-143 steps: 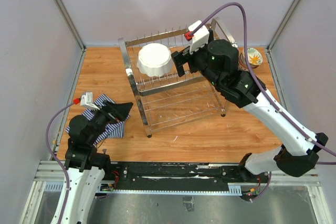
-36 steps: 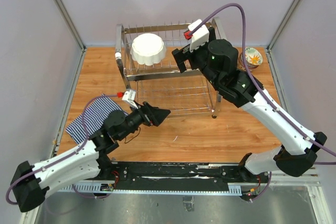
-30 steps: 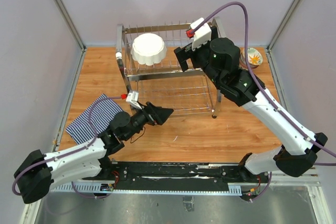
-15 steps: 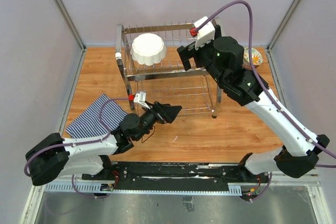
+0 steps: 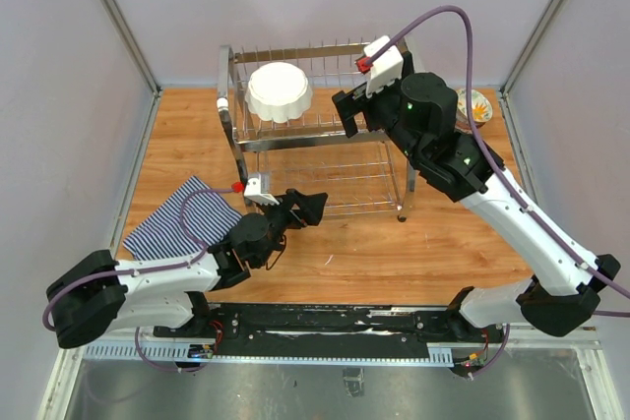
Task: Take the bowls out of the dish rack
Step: Adjust the bowl in the dish rack.
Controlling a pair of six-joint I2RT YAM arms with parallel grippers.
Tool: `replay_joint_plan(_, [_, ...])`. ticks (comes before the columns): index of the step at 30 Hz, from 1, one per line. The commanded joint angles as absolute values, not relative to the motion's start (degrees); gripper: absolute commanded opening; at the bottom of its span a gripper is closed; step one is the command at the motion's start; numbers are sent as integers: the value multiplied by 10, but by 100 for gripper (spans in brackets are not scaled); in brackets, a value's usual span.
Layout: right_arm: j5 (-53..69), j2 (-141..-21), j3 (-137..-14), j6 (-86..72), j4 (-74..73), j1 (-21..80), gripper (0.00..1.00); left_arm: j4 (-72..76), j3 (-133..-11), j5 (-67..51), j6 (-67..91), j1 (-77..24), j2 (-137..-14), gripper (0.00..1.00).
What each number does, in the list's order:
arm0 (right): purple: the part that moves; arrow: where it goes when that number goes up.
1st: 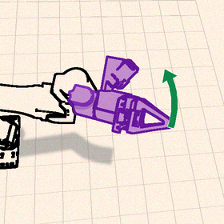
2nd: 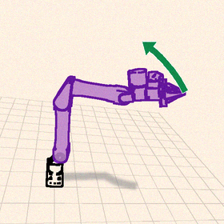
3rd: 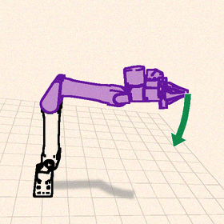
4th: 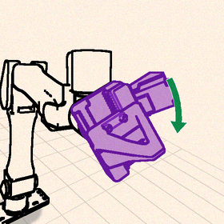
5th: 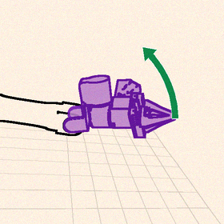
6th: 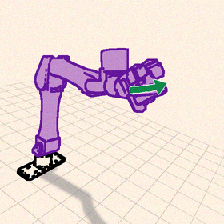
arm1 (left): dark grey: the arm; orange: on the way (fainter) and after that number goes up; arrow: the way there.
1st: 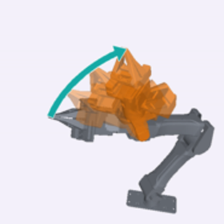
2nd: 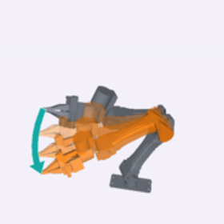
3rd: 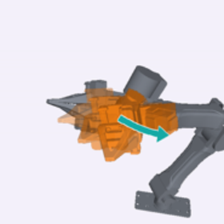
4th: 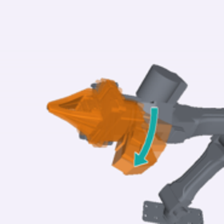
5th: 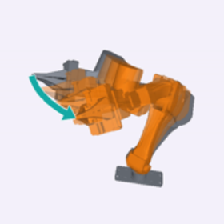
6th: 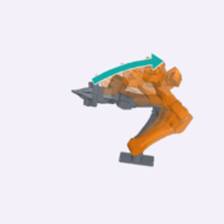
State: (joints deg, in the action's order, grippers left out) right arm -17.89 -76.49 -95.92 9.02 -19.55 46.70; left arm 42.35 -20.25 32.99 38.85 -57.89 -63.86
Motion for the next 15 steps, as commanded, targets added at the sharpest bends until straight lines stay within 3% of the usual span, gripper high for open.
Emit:
replay_joint_plan(1, [-171,-741,-926,88,-164,456,98,396,-205,382,359,-583,-616,100])
replay_joint_plan(15, [-162,-696,-882,75,-148,456,98,195,-252,287,367,-584,-525,100])
